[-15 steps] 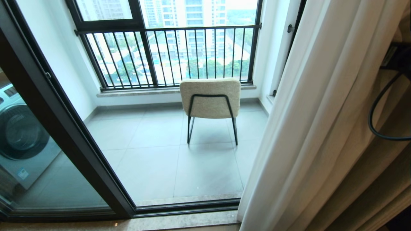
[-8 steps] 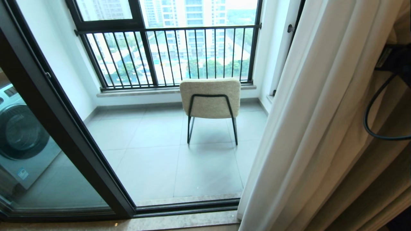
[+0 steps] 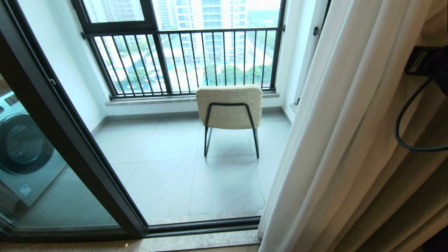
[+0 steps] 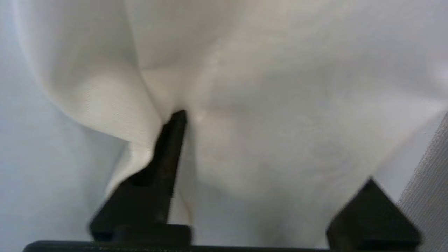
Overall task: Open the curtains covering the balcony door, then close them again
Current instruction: Pull the inner curtains open on both sides
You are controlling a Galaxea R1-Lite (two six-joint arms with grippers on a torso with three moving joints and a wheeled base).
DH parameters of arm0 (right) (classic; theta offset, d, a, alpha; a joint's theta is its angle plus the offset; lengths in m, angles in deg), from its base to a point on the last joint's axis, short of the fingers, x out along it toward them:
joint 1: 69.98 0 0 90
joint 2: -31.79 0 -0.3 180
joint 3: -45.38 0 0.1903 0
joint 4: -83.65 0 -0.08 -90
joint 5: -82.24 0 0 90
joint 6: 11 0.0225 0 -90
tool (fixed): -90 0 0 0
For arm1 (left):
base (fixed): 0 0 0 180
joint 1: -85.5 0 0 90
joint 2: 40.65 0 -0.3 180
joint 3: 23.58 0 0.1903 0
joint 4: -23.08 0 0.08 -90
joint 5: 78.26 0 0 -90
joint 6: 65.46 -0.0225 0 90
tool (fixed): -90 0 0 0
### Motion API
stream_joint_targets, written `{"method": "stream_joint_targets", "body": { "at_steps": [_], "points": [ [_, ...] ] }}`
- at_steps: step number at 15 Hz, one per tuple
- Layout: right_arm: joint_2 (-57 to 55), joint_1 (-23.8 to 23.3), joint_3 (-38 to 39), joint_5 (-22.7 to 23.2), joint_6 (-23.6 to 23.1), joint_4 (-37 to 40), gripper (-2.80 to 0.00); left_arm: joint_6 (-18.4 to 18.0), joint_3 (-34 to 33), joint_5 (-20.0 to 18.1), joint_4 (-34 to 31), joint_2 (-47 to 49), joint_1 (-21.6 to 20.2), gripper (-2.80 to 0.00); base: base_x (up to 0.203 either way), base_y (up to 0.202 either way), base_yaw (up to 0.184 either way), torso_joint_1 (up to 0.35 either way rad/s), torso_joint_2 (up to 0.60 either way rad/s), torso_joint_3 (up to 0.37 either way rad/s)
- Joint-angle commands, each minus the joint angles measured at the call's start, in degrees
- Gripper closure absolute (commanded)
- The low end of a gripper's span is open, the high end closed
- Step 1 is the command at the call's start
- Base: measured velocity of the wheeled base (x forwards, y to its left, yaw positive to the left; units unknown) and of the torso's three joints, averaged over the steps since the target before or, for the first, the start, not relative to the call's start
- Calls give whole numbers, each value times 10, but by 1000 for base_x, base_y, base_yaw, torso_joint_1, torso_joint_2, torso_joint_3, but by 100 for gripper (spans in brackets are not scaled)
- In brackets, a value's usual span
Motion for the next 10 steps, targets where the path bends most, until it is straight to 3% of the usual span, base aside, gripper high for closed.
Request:
{"method": "stream_joint_targets", "body": {
  "at_steps": [1, 10],
  "points": [
    [4, 0, 0, -1, -1, -2, -280, 1, 0, 0, 0, 0, 0, 0, 0, 0, 0, 0, 0, 0],
    [58, 0, 32, 5, -20, 10, -280, 1, 0, 0, 0, 0, 0, 0, 0, 0, 0, 0, 0, 0]
  ]
}}
